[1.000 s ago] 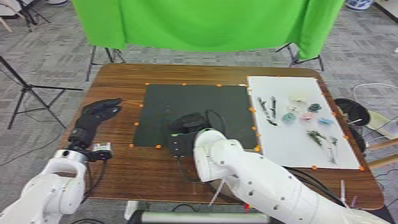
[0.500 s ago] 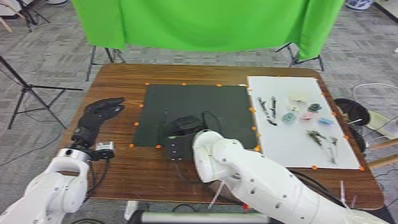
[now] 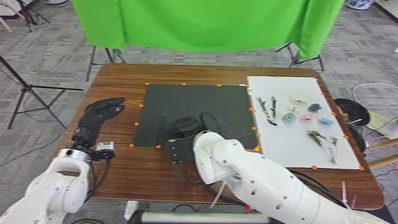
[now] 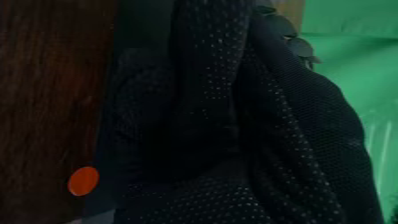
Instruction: Arrange flowers
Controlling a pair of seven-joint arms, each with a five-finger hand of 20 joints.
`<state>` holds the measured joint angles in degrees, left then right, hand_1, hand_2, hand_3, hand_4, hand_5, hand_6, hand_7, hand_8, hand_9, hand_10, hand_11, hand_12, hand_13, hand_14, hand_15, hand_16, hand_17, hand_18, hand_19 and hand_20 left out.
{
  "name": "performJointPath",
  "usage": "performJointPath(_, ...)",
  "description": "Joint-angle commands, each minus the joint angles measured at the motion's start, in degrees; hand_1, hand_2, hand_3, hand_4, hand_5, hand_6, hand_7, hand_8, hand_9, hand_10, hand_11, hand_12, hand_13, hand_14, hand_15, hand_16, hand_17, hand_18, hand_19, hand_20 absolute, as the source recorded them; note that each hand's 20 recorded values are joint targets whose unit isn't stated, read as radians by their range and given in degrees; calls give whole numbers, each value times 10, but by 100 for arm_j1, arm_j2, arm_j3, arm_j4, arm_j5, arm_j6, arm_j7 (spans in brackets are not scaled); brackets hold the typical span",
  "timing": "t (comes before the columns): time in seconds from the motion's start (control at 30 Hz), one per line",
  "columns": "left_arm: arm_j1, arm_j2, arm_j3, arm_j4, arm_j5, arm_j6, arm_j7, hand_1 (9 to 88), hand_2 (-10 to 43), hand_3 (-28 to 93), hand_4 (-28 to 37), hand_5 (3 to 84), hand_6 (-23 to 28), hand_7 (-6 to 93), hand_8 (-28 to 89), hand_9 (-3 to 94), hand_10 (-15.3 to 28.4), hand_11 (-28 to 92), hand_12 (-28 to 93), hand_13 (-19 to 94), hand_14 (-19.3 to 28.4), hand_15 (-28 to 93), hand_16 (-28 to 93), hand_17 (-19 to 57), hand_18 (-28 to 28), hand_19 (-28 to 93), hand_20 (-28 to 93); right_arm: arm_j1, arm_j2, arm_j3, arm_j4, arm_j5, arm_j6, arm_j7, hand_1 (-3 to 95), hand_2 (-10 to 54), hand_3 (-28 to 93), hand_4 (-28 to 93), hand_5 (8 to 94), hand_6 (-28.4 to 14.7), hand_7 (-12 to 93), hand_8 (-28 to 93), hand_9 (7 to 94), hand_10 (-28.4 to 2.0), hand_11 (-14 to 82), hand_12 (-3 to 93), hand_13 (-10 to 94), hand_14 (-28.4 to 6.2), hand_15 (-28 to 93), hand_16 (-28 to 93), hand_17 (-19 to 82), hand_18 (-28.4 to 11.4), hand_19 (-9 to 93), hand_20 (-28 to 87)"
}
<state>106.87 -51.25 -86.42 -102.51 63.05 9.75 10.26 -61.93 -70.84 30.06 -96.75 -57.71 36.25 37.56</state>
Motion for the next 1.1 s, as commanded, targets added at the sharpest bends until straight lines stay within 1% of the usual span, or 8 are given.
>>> performJointPath(0.03, 48, -77, -34, 4, -24, -58, 11, 330, -95, 674, -204, 464, 15, 196, -90, 461, 118, 220, 133, 348, 139, 163, 13, 66, 103, 87, 181, -4, 44, 7, 15, -51, -102, 64, 598, -95, 589, -94, 675, -21, 417, 21, 872, -110, 50, 312, 937, -33, 327, 192, 737, -38, 709, 247)
performJointPath(0.3, 99, -98, -64, -29, -12, -82, -43, 331, -95, 673, -200, 464, 15, 197, -90, 462, 119, 220, 133, 348, 139, 163, 13, 66, 103, 87, 181, -75, 4, 75, 24, -131, -141, 184, 579, -95, 595, -96, 668, -21, 387, 29, 851, -114, 58, 296, 937, -37, 303, 208, 731, -41, 700, 252)
performJointPath(0.53, 173, -114, -114, -63, -27, -50, -5, 331, -95, 674, -199, 464, 15, 196, -90, 462, 119, 220, 134, 348, 139, 163, 14, 66, 103, 88, 181, -23, 36, 40, 17, -89, -138, 163, 565, -95, 600, -101, 658, -22, 362, 26, 824, -121, 81, 269, 937, -39, 287, 215, 726, -46, 690, 262)
performJointPath(0.77, 174, -117, -94, -59, -29, -41, 19, 332, -95, 674, -199, 463, 15, 197, -90, 462, 119, 219, 133, 348, 140, 163, 14, 65, 104, 88, 181, 48, 84, 83, 26, 6, -120, 98, 559, -95, 597, -100, 655, -22, 354, 28, 811, -123, 90, 258, 937, -41, 278, 217, 723, -48, 685, 267)
performJointPath(0.9, 145, -75, -133, -22, -42, -92, 14, 332, -95, 674, -199, 463, 15, 196, -90, 462, 118, 219, 133, 348, 138, 162, 13, 66, 104, 88, 180, 240, 469, 90, -288, 74, -84, -115, 554, -95, 599, -97, 655, -22, 352, 31, 804, -126, 101, 251, 937, -43, 273, 224, 722, -51, 682, 275)
performJointPath(0.93, 173, -61, -189, -25, -53, -102, 6, 333, -95, 674, -199, 463, 15, 196, -90, 462, 119, 219, 133, 348, 138, 161, 13, 65, 104, 88, 180, 260, 578, 160, -393, 64, -149, -155, 553, -95, 598, -98, 654, -22, 352, 31, 804, -127, 104, 251, 937, -44, 273, 225, 722, -53, 682, 277)
performJointPath(1.0, 231, -31, -286, -39, -200, -52, 24, 332, -95, 674, -199, 463, 15, 196, -89, 461, 118, 219, 134, 348, 138, 161, 14, 66, 104, 87, 180, 271, 812, 359, -624, 58, -313, -199, 545, -95, 602, -96, 653, -22, 351, 32, 803, -127, 112, 249, 937, -45, 275, 230, 721, -54, 685, 285)
performJointPath(1.1, 315, -27, -478, -58, -324, -43, 74, 330, -95, 673, -203, 464, 16, 195, -89, 461, 118, 219, 133, 348, 138, 161, 14, 66, 104, 87, 180, 164, 1190, 743, -1008, -131, -587, -223, 535, -95, 599, -95, 650, -23, 349, 34, 802, -129, 122, 246, 937, -47, 281, 236, 722, -54, 685, 296)
